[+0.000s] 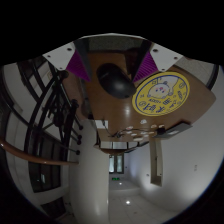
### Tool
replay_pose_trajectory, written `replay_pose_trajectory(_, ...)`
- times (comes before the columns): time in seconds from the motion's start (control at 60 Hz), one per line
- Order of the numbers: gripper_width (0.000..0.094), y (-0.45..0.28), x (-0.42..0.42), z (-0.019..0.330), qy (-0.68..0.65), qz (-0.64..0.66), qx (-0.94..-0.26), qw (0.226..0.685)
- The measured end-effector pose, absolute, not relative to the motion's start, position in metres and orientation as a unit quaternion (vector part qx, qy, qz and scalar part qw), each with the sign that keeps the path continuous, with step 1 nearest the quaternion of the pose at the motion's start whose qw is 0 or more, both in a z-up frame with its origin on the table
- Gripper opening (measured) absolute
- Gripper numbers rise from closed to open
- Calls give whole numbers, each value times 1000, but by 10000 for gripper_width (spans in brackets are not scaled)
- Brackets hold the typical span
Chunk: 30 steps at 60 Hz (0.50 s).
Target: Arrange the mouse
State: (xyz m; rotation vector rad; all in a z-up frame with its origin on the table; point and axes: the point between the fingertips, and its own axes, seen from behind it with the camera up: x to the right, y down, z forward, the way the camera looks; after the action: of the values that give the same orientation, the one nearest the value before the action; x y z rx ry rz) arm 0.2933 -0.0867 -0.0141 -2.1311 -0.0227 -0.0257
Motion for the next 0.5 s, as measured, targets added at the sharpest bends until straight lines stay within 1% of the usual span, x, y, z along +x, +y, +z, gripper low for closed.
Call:
replay_pose_trajectory(0.033, 794, -82, 295, -15, -7, -1, -876, 483)
replay_pose_trajectory(0.2, 722, -44, 311, -16, 18, -17, -869, 495)
replay_pose_trajectory(0.283, 622, -31, 311, -17, 19, -18, -865, 502)
replay_pose_trajectory(0.317, 524, -29, 310, -17, 21, -15, -863, 505)
replay_pose_trajectory(0.417, 436, -30, 312, -16, 29, -22, -859, 511)
replay_pose_trajectory(0.433, 403, -30, 312, -15, 30, -23, -858, 512)
replay_pose_trajectory(0.5, 355, -32, 312, -13, 31, -25, -860, 508)
